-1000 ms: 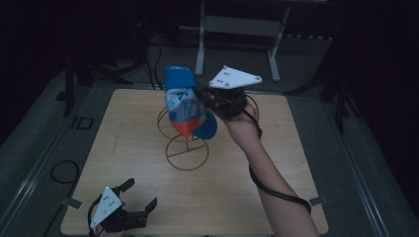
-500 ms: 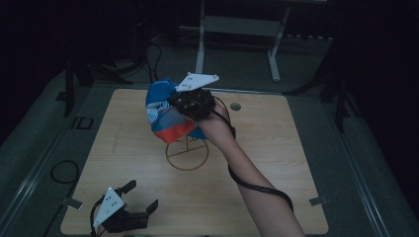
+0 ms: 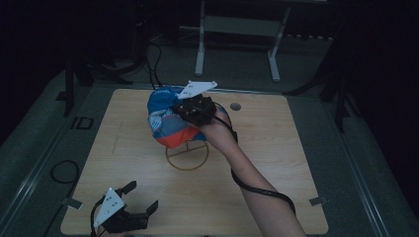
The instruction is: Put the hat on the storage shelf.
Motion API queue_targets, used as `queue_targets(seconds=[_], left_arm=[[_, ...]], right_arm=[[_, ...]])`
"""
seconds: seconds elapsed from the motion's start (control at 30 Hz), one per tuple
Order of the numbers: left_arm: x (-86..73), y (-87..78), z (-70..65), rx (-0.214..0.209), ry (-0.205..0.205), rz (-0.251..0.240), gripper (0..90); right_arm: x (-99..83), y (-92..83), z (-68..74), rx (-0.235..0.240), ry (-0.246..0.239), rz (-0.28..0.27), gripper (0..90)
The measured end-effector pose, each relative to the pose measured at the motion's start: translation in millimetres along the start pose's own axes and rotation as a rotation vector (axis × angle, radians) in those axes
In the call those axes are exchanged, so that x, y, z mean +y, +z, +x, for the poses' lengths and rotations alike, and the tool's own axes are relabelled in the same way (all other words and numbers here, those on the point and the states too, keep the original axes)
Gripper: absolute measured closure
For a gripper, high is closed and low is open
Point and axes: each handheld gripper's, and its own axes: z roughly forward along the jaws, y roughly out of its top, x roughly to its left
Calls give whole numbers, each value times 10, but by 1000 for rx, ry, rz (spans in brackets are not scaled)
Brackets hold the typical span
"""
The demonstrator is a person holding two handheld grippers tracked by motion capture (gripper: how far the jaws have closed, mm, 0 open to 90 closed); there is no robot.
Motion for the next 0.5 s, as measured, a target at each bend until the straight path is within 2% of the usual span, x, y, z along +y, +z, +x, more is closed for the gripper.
queue_targets(seconds=[0.23,0.5], left_arm=[[-10,21,-9,-3,5,9,29],[-27,27,-8,-2,-1,12,29]], right_arm=[[-111,-98,-49,7,16,-10,885],[-222,-211,-90,-20,35,-43,885]])
